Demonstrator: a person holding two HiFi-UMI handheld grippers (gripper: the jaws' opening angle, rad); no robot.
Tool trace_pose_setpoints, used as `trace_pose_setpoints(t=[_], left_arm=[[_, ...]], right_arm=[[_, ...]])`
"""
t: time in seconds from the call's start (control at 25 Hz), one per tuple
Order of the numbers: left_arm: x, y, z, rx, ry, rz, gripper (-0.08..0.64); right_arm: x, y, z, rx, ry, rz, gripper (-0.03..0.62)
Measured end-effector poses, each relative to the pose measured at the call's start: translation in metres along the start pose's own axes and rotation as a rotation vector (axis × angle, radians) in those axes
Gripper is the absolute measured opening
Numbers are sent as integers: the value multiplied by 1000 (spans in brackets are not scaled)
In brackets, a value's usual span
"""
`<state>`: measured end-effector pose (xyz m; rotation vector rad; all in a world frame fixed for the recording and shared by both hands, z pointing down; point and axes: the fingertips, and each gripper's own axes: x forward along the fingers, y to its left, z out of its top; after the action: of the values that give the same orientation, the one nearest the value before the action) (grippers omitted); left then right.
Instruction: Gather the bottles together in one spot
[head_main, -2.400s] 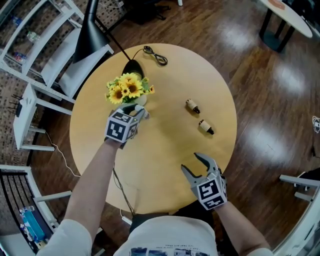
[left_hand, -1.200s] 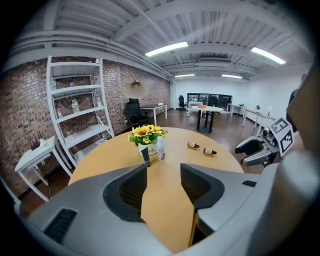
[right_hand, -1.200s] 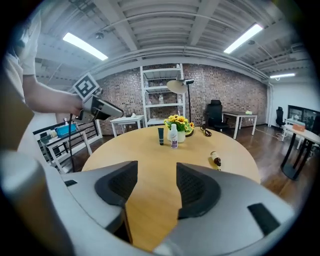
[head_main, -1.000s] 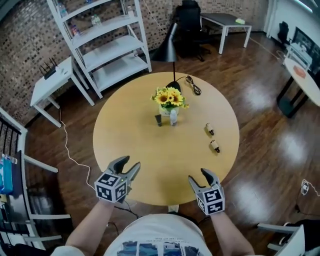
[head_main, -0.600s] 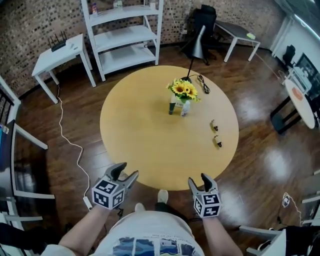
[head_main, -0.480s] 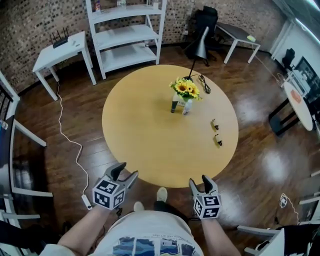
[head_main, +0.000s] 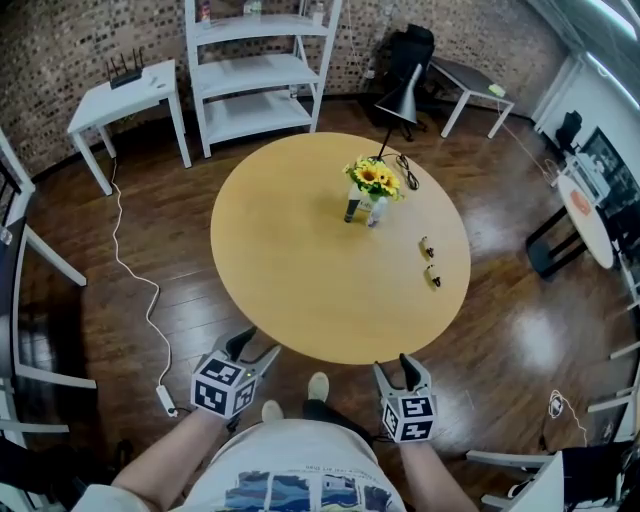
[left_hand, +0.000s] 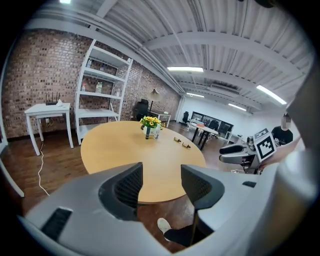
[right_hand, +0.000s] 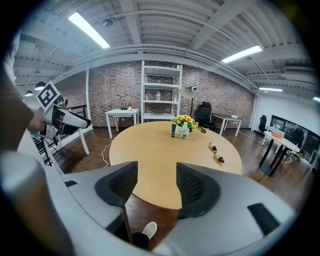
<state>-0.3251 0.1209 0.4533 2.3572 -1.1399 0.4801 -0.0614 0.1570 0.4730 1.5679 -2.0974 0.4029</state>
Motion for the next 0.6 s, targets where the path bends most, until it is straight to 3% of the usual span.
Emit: trace_pose_setpoints(t=[0.16,0.4,0.6], left_arm=[[-3,-3,3,-31,-27,-18,225],[10,-7,3,33,-15,-25,225],[37,-13,16,69,18,-29,225]], right_arm=[[-4,1,1,-11,1,0,267],[4,-13,-2,-4,-8,-19,266],[22,-59,-7,15,4,-41,265]])
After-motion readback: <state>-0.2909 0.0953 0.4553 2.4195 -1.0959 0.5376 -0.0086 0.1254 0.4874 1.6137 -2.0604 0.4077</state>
